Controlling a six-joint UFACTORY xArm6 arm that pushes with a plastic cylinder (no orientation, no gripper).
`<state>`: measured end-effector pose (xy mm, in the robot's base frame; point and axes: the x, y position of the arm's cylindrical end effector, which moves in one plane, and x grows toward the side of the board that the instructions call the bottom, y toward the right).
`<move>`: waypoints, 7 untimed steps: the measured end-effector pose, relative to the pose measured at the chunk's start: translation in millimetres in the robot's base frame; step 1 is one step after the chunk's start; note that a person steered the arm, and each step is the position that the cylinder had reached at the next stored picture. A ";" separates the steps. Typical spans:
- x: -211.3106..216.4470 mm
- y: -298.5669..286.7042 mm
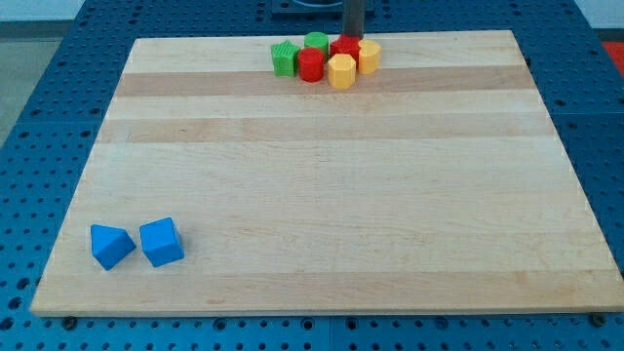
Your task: Place the red star and yellow hexagon in a vertical line
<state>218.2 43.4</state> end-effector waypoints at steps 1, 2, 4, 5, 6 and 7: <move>20.4 0.0; 45.8 0.0; 97.5 -8.6; 104.8 -32.2; 104.8 -60.7; 104.8 -89.1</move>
<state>323.0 -45.7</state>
